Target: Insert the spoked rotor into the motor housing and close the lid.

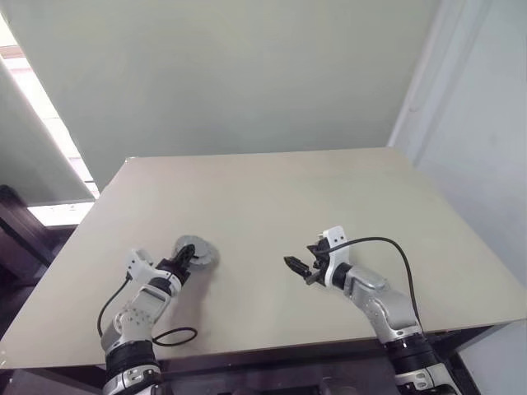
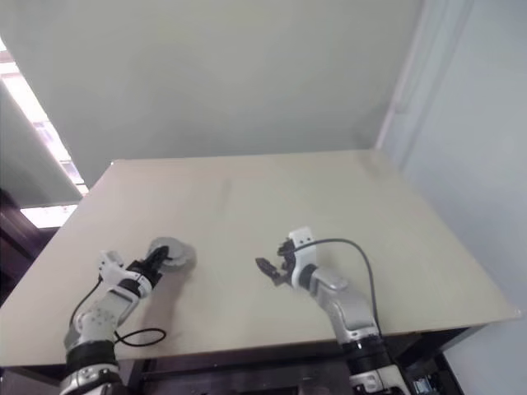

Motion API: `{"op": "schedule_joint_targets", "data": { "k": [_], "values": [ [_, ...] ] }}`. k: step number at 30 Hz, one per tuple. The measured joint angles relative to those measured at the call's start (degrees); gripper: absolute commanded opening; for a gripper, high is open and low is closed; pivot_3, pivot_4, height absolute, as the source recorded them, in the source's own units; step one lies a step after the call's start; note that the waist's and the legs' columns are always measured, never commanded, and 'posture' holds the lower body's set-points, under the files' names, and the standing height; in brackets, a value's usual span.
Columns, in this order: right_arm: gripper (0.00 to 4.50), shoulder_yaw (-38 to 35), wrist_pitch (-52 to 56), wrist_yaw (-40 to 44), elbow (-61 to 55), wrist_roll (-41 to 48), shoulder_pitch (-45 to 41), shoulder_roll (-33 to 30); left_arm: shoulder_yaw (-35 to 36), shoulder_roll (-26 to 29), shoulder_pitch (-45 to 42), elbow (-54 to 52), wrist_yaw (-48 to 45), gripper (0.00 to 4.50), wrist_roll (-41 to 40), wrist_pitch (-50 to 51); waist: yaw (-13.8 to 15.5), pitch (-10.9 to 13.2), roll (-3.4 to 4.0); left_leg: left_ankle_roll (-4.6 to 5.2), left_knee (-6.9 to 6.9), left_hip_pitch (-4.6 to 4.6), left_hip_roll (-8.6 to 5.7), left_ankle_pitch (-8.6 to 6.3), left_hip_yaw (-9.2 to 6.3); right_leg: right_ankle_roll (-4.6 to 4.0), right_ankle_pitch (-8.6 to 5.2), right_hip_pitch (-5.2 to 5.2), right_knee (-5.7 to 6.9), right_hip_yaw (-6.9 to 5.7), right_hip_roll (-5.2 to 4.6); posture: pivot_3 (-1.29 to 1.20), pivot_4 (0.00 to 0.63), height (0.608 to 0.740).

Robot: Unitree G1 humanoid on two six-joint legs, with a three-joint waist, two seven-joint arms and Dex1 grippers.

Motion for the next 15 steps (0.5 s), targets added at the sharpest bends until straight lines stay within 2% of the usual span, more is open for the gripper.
{"op": "schedule_joint_targets", "data": {
  "k": [13, 15],
  "values": [
    [4.50, 2.3, -1.1, 2.3, -0.3, -2.6, 1.1, -1.0, 2.9, -1.9, -0.4, 1.3, 2.8, 2.14, -1.4, -2.8, 0.0, 0.0, -0.05, 0.00, 0.08, 0.10, 0.00, 0.01, 0.00, 0.00, 0.00, 0.11, 0.06, -0.02, 0.00, 0.00, 0.000, 0.740],
    [4.50, 2.5, -1.1, 2.4, -0.3, -3.0, 1.1, -1.0, 3.1, -1.9, -0.5, 1.6, 2.8, 2.87, -1.6, -2.9, 0.0, 0.0, -0.06, 0.00, 0.08, 0.10, 0.00, 0.01, 0.00, 0.00, 0.00, 0.11, 0.06, -0.02, 0.00, 0.00, 0.000, 0.740]
  ]
}}
